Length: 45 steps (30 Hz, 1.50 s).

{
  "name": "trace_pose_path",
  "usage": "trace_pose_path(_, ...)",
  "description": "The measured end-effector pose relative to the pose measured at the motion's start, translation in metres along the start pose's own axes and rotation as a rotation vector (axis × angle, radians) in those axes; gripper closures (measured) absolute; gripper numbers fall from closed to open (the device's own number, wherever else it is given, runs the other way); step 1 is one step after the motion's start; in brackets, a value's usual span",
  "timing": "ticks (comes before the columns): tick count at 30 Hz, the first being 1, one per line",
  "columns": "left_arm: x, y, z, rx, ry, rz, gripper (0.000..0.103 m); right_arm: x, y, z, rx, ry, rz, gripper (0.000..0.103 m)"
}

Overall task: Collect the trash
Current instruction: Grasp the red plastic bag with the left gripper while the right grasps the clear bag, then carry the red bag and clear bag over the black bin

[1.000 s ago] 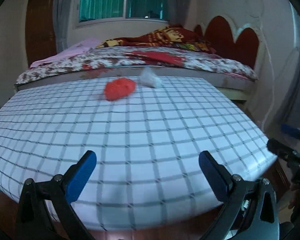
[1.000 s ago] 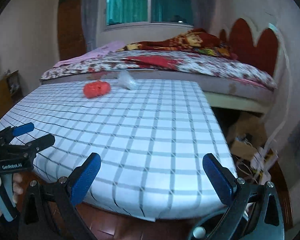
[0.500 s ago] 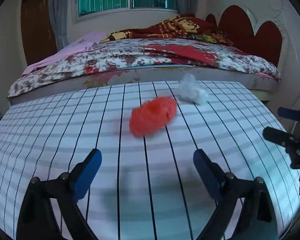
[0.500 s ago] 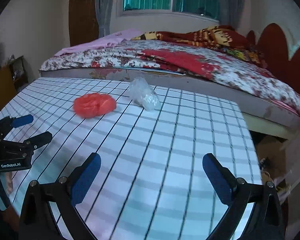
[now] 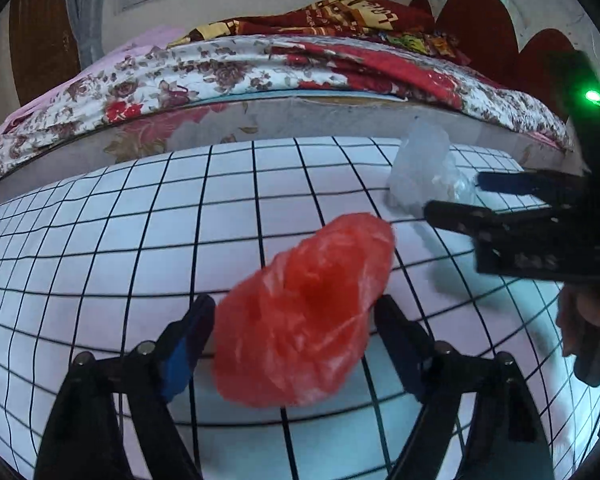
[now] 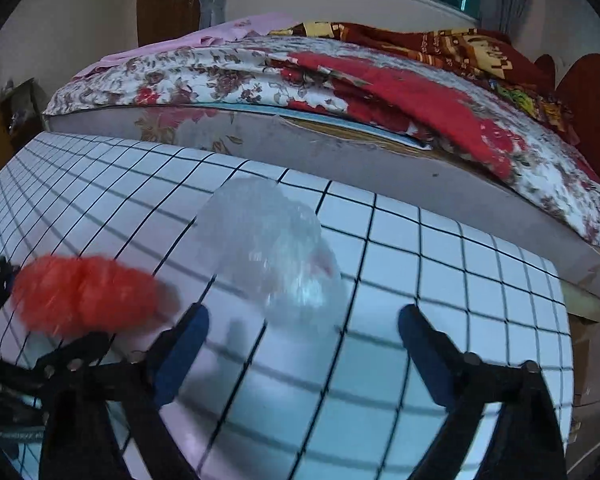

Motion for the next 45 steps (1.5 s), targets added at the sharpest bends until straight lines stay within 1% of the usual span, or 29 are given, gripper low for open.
trace_pose_path(1, 0.001, 0.000, 0.000, -0.020, 0.004, 0.003, 0.026, 0.003, 0.000, -0.004, 0.005, 0.009, -0.001, 0.028)
trace_pose_path(2, 0.007, 0.001, -0.005, -0.033, 0.008, 0.006, 0.033, 0.005, 0.001, -0.006, 0.004, 0.017, 0.001, 0.031)
trace_pose_path(3, 0.008, 0.001, -0.007, -0.049, 0.014, 0.013, 0.042, 0.006, 0.001, -0.009, 0.010, 0.030, 0.005, 0.044)
trace_pose_path(4, 0.011, 0.001, -0.011, -0.063, 0.021, 0.015, 0.048, 0.006, 0.002, -0.011, 0.017, 0.040, 0.009, 0.053)
trace_pose_path(5, 0.013, 0.001, -0.014, -0.086, 0.035, 0.021, 0.056, 0.004, 0.004, -0.010, 0.014, 0.041, 0.014, 0.054)
trace_pose_path(6, 0.014, 0.001, -0.014, -0.103, 0.027, 0.026, 0.063, 0.002, 0.005, -0.008, 0.022, 0.041, 0.014, 0.056)
trace_pose_path(7, 0.013, 0.000, -0.011, -0.128, 0.020, 0.027, 0.064, -0.001, 0.007, -0.006, 0.032, 0.043, 0.015, 0.057)
trace_pose_path(8, 0.012, -0.001, -0.010, -0.133, 0.024, 0.024, 0.066, -0.006, 0.009, -0.002, 0.034, 0.036, 0.014, 0.057)
trace_pose_path(10, 0.003, -0.007, 0.002, -0.150, 0.006, 0.005, 0.067, -0.016, 0.010, 0.011, 0.051, 0.005, -0.003, 0.058)
trace_pose_path(12, -0.010, -0.018, 0.021, -0.129, -0.032, -0.040, 0.067, -0.033, 0.008, 0.031, 0.090, -0.046, -0.047, 0.058)
trace_pose_path(14, -0.025, -0.025, 0.040, -0.131, -0.060, -0.051, 0.067, -0.053, 0.005, 0.049, 0.115, -0.075, -0.082, 0.058)
trace_pose_path(16, -0.040, -0.032, 0.057, -0.107, -0.085, -0.073, 0.067, -0.072, 0.004, 0.064, 0.124, -0.093, -0.099, 0.058)
trace_pose_path(19, -0.065, -0.036, 0.082, -0.112, -0.114, -0.065, 0.067, -0.107, 0.003, 0.091, 0.140, -0.124, -0.132, 0.058)
trace_pose_path(21, -0.082, -0.041, 0.098, -0.104, -0.136, -0.077, 0.067, -0.134, 0.005, 0.111, 0.135, -0.144, -0.140, 0.058)
trace_pose_path(23, -0.100, -0.049, 0.114, -0.100, -0.155, -0.094, 0.067, -0.159, 0.008, 0.132, 0.109, -0.170, -0.128, 0.058)
trace_pose_path(29, -0.140, -0.078, 0.156, -0.081, -0.194, -0.147, 0.067, -0.226, 0.012, 0.189, 0.105, -0.218, -0.154, 0.058)
trace_pose_path(33, -0.161, -0.090, 0.176, -0.088, -0.197, -0.140, 0.067, -0.268, 0.010, 0.222, 0.096, -0.229, -0.177, 0.058)
trace_pose_path(37, -0.179, -0.103, 0.188, -0.088, -0.203, -0.139, 0.067, -0.300, 0.011, 0.251, 0.072, -0.254, -0.186, 0.058)
trace_pose_path(39, -0.188, -0.109, 0.194, -0.107, -0.208, -0.125, 0.067, -0.314, 0.012, 0.264, 0.058, -0.267, -0.188, 0.058)
trace_pose_path(45, -0.208, -0.132, 0.208, -0.119, -0.235, -0.118, 0.067, -0.345, 0.011, 0.289, 0.048, -0.304, -0.223, 0.058)
Point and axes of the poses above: each gripper's, at about its wrist camera, not at the fingertips, and z roughly against the way its jaws point, y to its left, x to its top, the point moved 3 cm from there along -z, roughly the way its jaws point, and after that the axes turned 12 degrees about y, right-handed, at the moved point
